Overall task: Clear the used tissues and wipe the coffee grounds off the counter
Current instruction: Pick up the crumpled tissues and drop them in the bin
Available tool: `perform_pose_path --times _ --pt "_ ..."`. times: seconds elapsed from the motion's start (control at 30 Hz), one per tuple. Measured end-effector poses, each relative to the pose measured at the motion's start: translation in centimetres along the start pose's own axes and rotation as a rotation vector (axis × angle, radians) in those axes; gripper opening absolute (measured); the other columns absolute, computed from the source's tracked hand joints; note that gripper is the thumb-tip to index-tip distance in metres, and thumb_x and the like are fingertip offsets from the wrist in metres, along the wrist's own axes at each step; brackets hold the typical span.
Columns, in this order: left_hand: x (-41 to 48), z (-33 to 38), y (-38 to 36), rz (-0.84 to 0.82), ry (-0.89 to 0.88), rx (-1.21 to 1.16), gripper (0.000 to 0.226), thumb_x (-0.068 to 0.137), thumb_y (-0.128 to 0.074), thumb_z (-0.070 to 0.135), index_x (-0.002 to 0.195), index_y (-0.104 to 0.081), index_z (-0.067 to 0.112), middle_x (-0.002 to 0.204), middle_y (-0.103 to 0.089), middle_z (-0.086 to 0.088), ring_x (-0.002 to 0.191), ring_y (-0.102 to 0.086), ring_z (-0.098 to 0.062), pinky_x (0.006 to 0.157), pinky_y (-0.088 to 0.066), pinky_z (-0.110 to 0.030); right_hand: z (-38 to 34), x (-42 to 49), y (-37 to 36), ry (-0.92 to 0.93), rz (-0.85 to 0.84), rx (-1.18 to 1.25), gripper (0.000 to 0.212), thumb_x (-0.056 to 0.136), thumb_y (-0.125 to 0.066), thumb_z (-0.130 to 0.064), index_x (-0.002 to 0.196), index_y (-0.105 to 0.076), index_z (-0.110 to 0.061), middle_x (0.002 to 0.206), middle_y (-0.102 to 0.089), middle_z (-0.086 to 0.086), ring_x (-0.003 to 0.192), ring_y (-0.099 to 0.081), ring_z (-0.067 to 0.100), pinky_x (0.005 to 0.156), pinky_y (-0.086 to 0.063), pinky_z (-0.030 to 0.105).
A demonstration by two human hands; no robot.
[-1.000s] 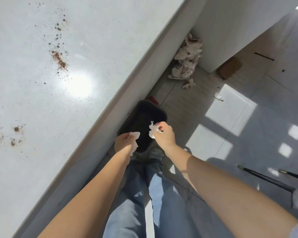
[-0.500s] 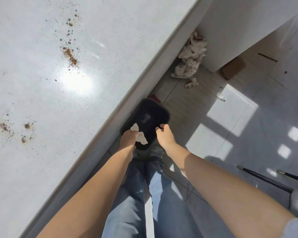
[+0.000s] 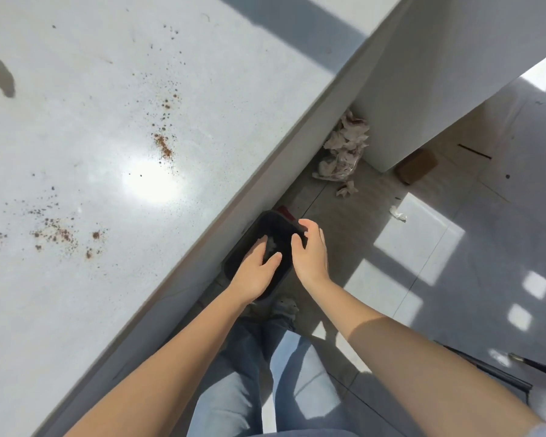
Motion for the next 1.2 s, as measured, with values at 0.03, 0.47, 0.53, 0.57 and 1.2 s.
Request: perform_pose_path --times 0.03,0.47,0.53,0.57,1.2 --pt "-0.9 1.4 0.1 -0.008 -0.058 0.029 0.059 0.100 -0.038 0.033 0.151 -0.011 0.018 0.160 -0.013 0.000 0.146 -0.014 -0.015 0.117 -0.012 -0.030 -1.5 -0.3 1.0 0.057 0.024 0.023 0.034 0.096 -0.045 -0.016 0.130 -0.047 -0.022 0.137 -0.046 -0.003 0.124 -0.046 0.013 0.096 -0.040 0.028" --pt "-14.1 14.5 10.6 0.336 -0.440 0.130 0.061 0.098 -0.040 0.040 0.150 -0.013 0.026 0.159 -0.013 0.008 0.145 -0.011 -0.007 0.118 -0.009 -0.025 -25.2 -6.9 6.8 0.791 0.080 -0.013 0.039 0.087 -0.050 -0.004 0.120 -0.052 -0.025 0.120 -0.051 -0.019 0.115 -0.044 0.002 0.105 -0.024 0.030" --pt "-16.1 15.0 14.4 0.496 -0.455 0.156 0.061 0.098 -0.041 0.040 0.150 -0.013 0.026 0.160 -0.008 0.008 0.147 -0.001 -0.009 0.119 -0.004 -0.029 -29.0 -7.7 5.0 0.892 -0.044 -0.065 0.045 0.088 -0.049 -0.003 0.128 -0.050 -0.023 0.132 -0.050 -0.015 0.124 -0.042 0.003 0.109 -0.024 0.031" --pt "-17.1 15.0 16.4 0.580 -0.467 0.185 0.061 0.098 -0.042 0.039 0.150 -0.013 0.026 0.160 -0.005 0.009 0.147 0.004 -0.010 0.118 -0.001 -0.029 -30.6 -8.0 3.8 0.929 -0.108 -0.095 0.047 0.090 -0.048 -0.004 0.133 -0.049 -0.023 0.139 -0.048 -0.012 0.129 -0.040 0.003 0.111 -0.025 0.031" --pt "-15.8 -0.8 41.7 0.861 0.086 0.280 0.073 0.097 -0.039 0.046 0.152 0.001 0.020 0.160 0.015 0.000 0.147 0.013 -0.024 0.117 -0.003 -0.047 -43.9 -5.7 -21.1 0.990 -0.575 -0.612 0.059 0.096 -0.046 -0.022 0.150 -0.023 -0.025 0.161 -0.009 -0.004 0.146 -0.015 0.016 0.110 -0.027 0.034"
Point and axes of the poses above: each hand's wrist, its own x-axis towards the middle knuckle, its own y-axis out of the back of the hand, z = x × y, the point moved 8 cm from there along x, towards the middle knuckle
